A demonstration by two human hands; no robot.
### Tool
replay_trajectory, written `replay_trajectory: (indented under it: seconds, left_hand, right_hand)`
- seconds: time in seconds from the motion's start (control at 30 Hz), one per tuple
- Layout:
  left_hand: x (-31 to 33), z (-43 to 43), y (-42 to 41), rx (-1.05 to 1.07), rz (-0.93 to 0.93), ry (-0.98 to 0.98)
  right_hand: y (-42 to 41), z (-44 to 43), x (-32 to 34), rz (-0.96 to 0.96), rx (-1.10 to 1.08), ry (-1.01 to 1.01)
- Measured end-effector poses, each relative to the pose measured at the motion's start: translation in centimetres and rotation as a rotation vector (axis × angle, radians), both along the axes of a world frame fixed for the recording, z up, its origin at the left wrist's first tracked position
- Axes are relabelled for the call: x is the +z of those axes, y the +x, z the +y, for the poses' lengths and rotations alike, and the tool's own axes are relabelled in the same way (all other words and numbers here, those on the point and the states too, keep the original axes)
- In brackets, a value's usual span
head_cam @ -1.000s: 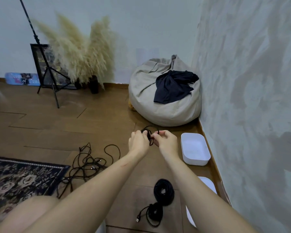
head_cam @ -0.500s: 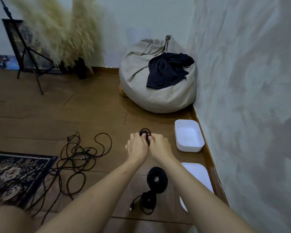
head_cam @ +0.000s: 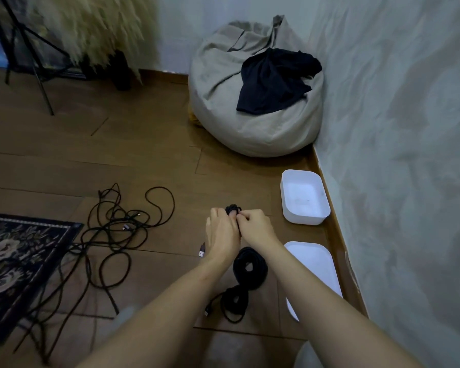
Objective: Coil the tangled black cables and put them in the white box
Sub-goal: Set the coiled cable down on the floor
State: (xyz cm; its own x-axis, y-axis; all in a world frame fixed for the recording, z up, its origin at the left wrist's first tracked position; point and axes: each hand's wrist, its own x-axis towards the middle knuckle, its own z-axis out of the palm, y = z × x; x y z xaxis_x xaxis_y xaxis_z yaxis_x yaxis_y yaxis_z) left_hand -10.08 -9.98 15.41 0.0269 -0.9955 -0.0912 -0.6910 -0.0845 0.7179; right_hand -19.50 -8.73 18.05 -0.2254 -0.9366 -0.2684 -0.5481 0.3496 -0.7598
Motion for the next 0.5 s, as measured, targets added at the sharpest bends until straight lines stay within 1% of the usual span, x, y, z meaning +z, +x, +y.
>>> replay_trajectory:
  seconds: [0.1, 0.2, 0.3, 0.33, 0.4, 0.5]
  left_hand:
    - [-1.0, -0.2, 0.3, -0.043, -0.044, -0.007]
    - [-1.3, -0.1, 0.6, -0.090, -0.098, -0.012]
    - [-1.4, 0.4, 1.1, -0.162, -0.176, -0.056]
    - [-1.3, 0.7, 1.3, -0.183, -0.178, -0.058]
    - [-1.2, 1.2, 1.4, -0.232, -0.157, -0.037]
    - [-1.2, 1.8, 1.5, -0.335, -0.071, 0.013]
  right_hand:
    - [0.2, -0.7, -0.2, -0.103, 0.010, 0.065]
    - [-0.3, -0.8, -0.5, -0.098, 0.007, 0.077]
    - [-0.2, -0.5, -0.6, -0.170, 0.005, 0.115]
    - [-0.2, -0.5, -0.9, -0.159, 0.016, 0.122]
    - [-0.2, -0.2, -1.1, -0.075, 0.014, 0.096]
    - [-0.9, 0.5, -1.3, -0.015, -0.030, 0.074]
